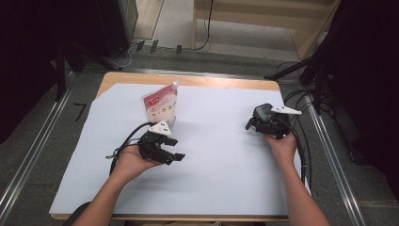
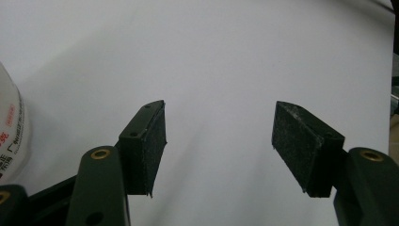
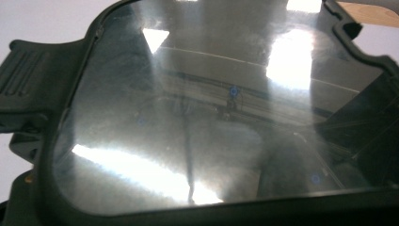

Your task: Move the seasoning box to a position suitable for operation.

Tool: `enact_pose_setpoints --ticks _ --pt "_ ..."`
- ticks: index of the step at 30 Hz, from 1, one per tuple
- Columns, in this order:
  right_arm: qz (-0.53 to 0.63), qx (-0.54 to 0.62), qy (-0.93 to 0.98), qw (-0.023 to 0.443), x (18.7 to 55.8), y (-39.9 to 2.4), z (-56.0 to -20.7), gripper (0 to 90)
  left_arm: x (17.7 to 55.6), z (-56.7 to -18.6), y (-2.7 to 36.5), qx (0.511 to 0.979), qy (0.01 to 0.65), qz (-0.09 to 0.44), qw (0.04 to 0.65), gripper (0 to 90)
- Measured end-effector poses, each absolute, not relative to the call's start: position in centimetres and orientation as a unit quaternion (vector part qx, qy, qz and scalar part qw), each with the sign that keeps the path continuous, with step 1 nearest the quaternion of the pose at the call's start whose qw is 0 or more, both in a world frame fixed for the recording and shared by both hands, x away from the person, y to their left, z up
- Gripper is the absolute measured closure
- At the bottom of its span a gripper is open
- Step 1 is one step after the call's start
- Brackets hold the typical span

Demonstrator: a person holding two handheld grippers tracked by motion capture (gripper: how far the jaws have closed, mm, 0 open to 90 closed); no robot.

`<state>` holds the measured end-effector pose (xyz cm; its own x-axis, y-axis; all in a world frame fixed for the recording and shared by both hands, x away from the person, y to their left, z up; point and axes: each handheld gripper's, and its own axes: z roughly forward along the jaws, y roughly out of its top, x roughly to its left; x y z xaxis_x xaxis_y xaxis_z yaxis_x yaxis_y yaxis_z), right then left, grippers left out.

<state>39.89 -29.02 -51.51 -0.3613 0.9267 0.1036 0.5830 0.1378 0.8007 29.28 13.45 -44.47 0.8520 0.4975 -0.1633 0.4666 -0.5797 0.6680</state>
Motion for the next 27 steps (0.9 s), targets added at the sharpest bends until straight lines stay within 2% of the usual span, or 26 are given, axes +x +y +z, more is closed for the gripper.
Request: enact_pose_setpoints --ticks 10,16,27 --pt "0.396 0.519 0.719 0.239 39.5 -28.9 -50.6 14.1 29.5 -44.5 13.7 0.885 0.273 0.020 0.377 36.5" --pt "0.405 0.506 0.725 0.231 38.9 -28.2 -49.5 14.1 29.7 -44.5 13.3 0.886 0.269 0.021 0.378 36.1" --pt "0.415 0.469 0.752 0.207 37.2 -24.5 -48.5 14.1 30.2 -44.3 13.4 0.882 0.276 0.018 0.381 36.3"
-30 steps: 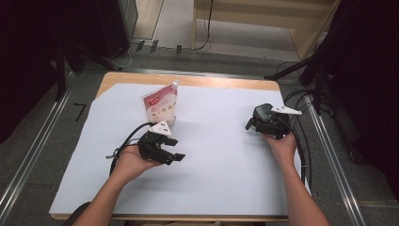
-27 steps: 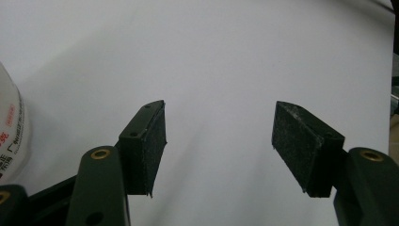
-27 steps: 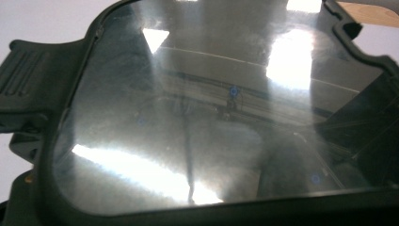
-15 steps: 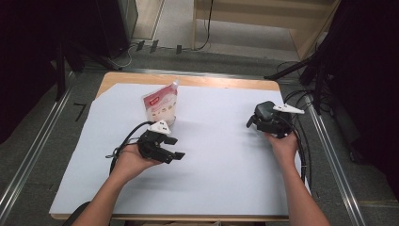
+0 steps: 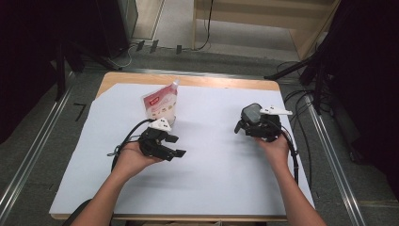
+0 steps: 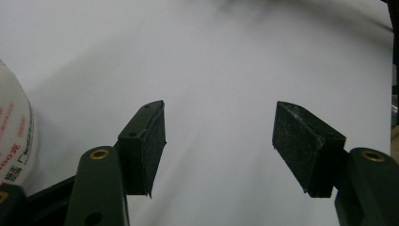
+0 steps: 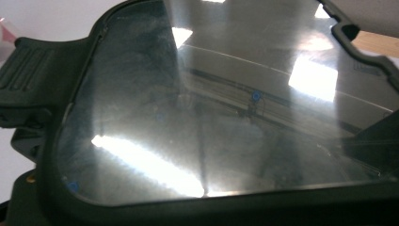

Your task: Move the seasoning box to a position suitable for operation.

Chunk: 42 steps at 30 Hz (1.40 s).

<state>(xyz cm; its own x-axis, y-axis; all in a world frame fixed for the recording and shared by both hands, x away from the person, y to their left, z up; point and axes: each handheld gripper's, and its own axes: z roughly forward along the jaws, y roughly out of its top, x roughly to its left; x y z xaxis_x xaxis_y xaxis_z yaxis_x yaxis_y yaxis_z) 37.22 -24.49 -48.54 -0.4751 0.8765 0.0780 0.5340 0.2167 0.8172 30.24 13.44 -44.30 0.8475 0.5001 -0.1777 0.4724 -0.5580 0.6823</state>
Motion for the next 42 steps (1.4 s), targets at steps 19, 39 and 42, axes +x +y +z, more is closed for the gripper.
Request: enact_pose_setpoints --ticks 19,39,42 --pt "0.443 0.393 0.783 0.193 33.1 -18.9 -47.1 14.1 30.8 -44.3 13.5 0.882 0.278 0.020 0.379 36.3" --pt "0.439 0.352 0.812 0.152 30.6 -12.5 -49.2 14.1 31.0 -44.1 14.2 0.880 0.287 0.025 0.379 36.4" --pt "0.445 0.353 0.811 0.139 30.5 -11.8 -49.6 14.1 31.1 -44.2 14.1 0.879 0.286 0.022 0.381 36.4"
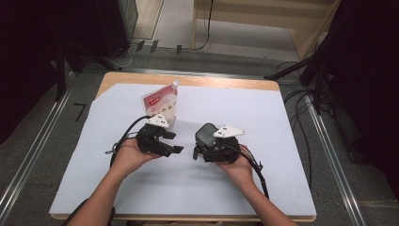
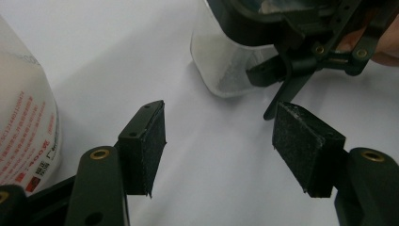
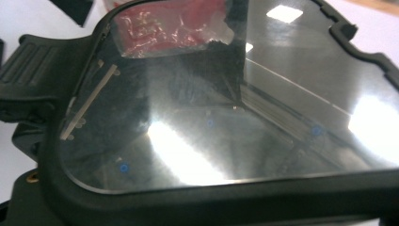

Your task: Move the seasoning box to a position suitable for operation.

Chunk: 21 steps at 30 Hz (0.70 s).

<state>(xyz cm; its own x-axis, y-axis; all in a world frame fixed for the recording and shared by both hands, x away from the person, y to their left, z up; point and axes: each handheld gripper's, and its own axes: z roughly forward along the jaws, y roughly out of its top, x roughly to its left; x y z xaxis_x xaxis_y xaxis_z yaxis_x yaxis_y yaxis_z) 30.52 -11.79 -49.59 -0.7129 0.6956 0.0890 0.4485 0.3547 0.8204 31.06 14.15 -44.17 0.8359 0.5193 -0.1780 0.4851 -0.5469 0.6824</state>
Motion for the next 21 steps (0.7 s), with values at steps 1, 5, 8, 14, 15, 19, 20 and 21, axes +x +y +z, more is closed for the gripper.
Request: enact_pose_setpoints --ticks 1,5,8,14,15,19,20,21 --pt "0.445 0.353 0.811 0.139 30.5 -11.8 -49.6 14.1 31.1 -44.2 14.1 0.879 0.286 0.022 0.381 36.4" --pt "0.429 0.338 0.824 0.149 30.0 -10.7 -50.6 14.1 31.0 -44.1 14.2 0.879 0.284 0.024 0.382 36.3" --pt "0.434 0.339 0.820 0.159 29.6 -10.5 -50.8 14.1 31.0 -44.1 14.3 0.879 0.283 0.025 0.383 36.3" --pt "0.442 0.345 0.815 0.146 29.8 -10.7 -51.0 13.9 31.0 -44.1 14.1 0.881 0.281 0.024 0.381 36.3" --pt "0.442 0.345 0.815 0.146 29.8 -10.7 -51.0 13.9 31.0 -44.1 14.1 0.881 0.281 0.024 0.381 36.4" --pt "0.443 0.345 0.816 0.139 29.8 -10.9 -50.9 13.5 31.0 -44.1 14.2 0.880 0.282 0.025 0.382 36.3" --pt "0.441 0.345 0.817 0.136 29.8 -11.0 -50.9 13.5 31.0 -44.1 14.2 0.879 0.284 0.024 0.383 36.3" --pt "0.441 0.345 0.817 0.136 29.8 -11.0 -50.9 13.5 31.0 -44.1 14.2 0.879 0.284 0.024 0.383 36.3"
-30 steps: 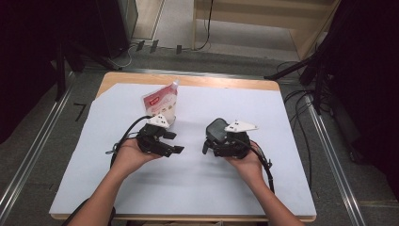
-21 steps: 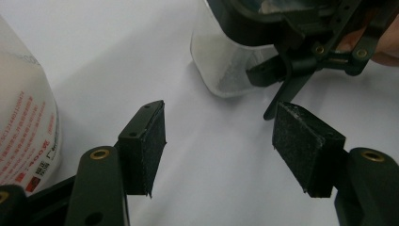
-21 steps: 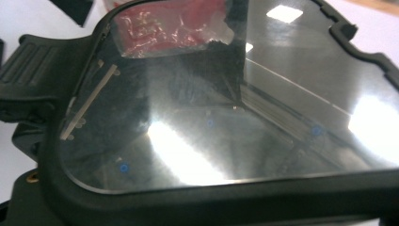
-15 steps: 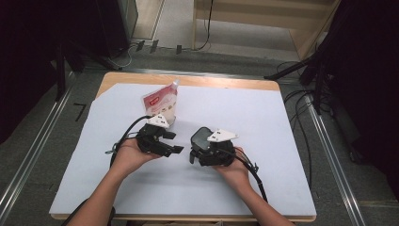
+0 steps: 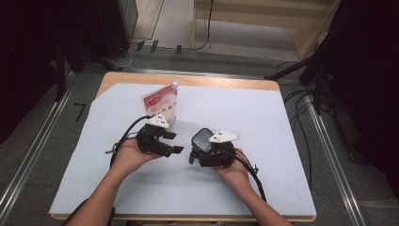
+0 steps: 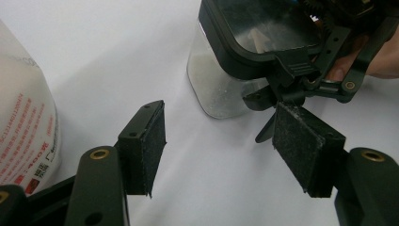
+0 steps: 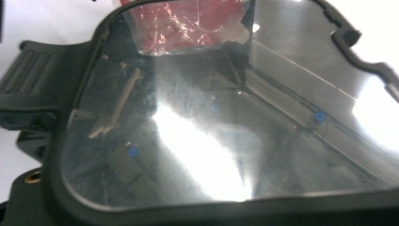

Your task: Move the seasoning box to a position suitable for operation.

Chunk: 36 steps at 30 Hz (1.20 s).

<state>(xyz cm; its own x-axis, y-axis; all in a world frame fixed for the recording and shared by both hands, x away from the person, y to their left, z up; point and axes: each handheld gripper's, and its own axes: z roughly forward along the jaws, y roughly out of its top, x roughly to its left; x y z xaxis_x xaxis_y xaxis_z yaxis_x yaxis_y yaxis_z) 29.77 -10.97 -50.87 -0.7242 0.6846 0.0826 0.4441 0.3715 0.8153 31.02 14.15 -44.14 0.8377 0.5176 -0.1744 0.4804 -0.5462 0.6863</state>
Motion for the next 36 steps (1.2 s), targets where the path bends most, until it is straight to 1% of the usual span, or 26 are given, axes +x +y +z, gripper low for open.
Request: enact_pose_setpoints --ticks 5,7,11,14,18,21,22,25,28,29,31,32,33,35,36 --pt "0.428 0.321 0.833 0.141 29.3 -11.7 -50.4 13.5 31.0 -44.1 14.1 0.881 0.282 0.023 0.379 36.4" --pt "0.427 0.325 0.834 0.130 29.1 -12.0 -50.1 13.5 31.0 -44.2 14.1 0.881 0.282 0.024 0.378 36.3" --pt "0.433 0.331 0.830 0.123 28.6 -12.8 -49.7 13.5 31.0 -44.2 14.0 0.880 0.284 0.023 0.380 36.6" --pt "0.434 0.350 0.823 0.106 28.3 -13.3 -49.5 13.5 31.0 -44.3 13.9 0.880 0.286 0.019 0.379 37.5" --pt "0.431 0.347 0.826 0.103 27.9 -13.8 -49.3 13.5 31.0 -44.4 13.8 0.881 0.289 0.012 0.374 38.8" --pt "0.426 0.346 0.831 0.094 27.5 -14.2 -49.0 13.5 31.2 -44.4 13.8 0.875 0.305 -0.011 0.375 41.1" --pt "0.425 0.342 0.833 0.088 27.2 -14.4 -48.9 14.8 31.2 -44.3 13.7 0.874 0.308 -0.013 0.375 45.0" --pt "0.430 0.341 0.832 0.081 26.9 -14.9 -48.5 20.6 31.1 -44.3 13.7 0.874 0.304 -0.018 0.378 50.5" --pt "0.430 0.337 0.833 0.088 26.5 -15.4 -48.0 28.6 31.0 -44.3 13.5 0.875 0.301 -0.014 0.378 59.5" --pt "0.429 0.336 0.834 0.090 26.4 -15.5 -47.8 31.9 31.0 -44.2 13.5 0.876 0.302 -0.013 0.376 64.3" --pt "0.428 0.337 0.834 0.093 26.2 -15.9 -47.6 37.1 31.0 -44.2 13.3 0.877 0.299 -0.007 0.375 69.0" --pt "0.427 0.342 0.832 0.096 26.2 -16.2 -47.5 40.1 31.0 -44.1 13.3 0.878 0.296 -0.008 0.377 73.8" --pt "0.429 0.344 0.830 0.096 26.1 -16.4 -47.4 46.9 31.0 -44.1 13.3 0.878 0.291 -0.005 0.379 76.6" --pt "0.433 0.347 0.827 0.093 26.3 -16.9 -47.3 55.1 31.1 -44.2 13.2 0.877 0.285 -0.009 0.385 83.8" --pt "0.433 0.347 0.827 0.093 26.3 -16.9 -47.3 55.1 31.1 -44.2 13.2 0.877 0.285 -0.009 0.385 86.7"
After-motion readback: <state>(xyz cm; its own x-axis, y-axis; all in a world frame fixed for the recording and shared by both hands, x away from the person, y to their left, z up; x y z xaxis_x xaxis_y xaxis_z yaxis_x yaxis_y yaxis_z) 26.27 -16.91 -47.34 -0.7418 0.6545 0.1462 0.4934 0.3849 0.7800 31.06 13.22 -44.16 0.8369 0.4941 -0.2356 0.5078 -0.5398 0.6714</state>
